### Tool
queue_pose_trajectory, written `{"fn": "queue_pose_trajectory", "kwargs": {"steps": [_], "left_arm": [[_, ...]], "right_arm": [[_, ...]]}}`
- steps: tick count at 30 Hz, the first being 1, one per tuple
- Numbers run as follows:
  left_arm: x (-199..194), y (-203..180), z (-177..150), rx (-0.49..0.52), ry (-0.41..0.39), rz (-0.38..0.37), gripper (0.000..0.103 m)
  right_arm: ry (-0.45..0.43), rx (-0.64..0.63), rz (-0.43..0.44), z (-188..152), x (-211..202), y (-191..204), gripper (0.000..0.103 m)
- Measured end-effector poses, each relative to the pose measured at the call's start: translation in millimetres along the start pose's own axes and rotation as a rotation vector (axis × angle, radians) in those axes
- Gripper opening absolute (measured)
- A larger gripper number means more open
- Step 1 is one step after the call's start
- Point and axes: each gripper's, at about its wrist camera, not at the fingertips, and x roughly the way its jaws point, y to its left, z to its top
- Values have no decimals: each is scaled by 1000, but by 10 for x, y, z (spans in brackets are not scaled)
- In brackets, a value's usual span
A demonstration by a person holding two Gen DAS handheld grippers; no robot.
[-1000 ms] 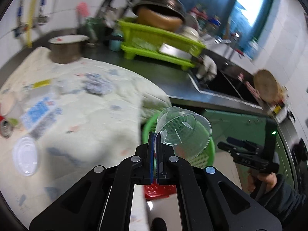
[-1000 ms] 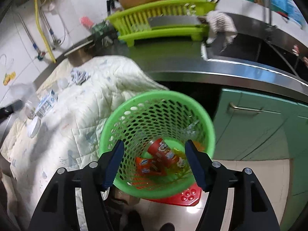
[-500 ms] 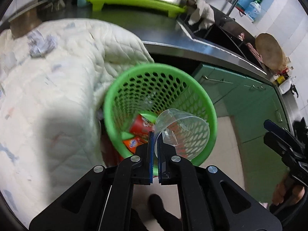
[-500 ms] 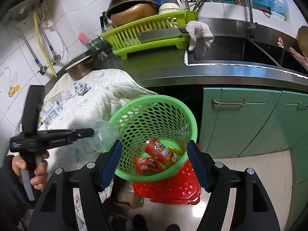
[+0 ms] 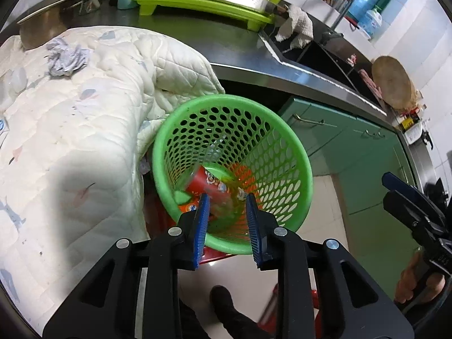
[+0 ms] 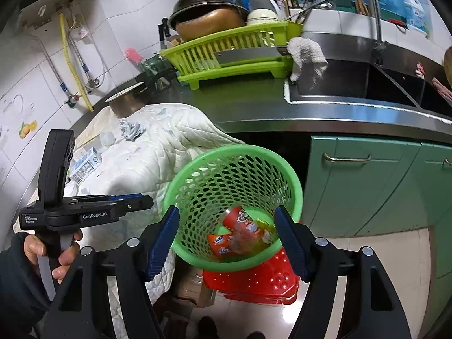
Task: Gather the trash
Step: 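Release the orange bag and clear cup into the green wastebasket, then grasp the crumpled foil with the right gripper while the left gripper grasps the milk carton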
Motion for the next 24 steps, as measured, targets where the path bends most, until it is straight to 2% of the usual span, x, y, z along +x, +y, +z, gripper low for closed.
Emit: {"fn": "queue_pose_trajectory", "kwargs": {"steps": [2,4,7,12,24], "left_arm": [[-92,39,-4,-6,-17,6,27],[-205,83,-12,-10,-36,30,32],[-413,179,-37,-27,-74,52,34],[-744,451,-101,-79,-122,108,38],[-1529,1420,-476,-269,-249,254,43]], "right_arm": [[-3,-10,7,27,-2,46,68],[-4,-19,13,57,5,78,69],[-7,-40,25,111,27,171,71],[0,-90,57,224,155,385,73],[46,-325,174,655,852,1383,73]]}}
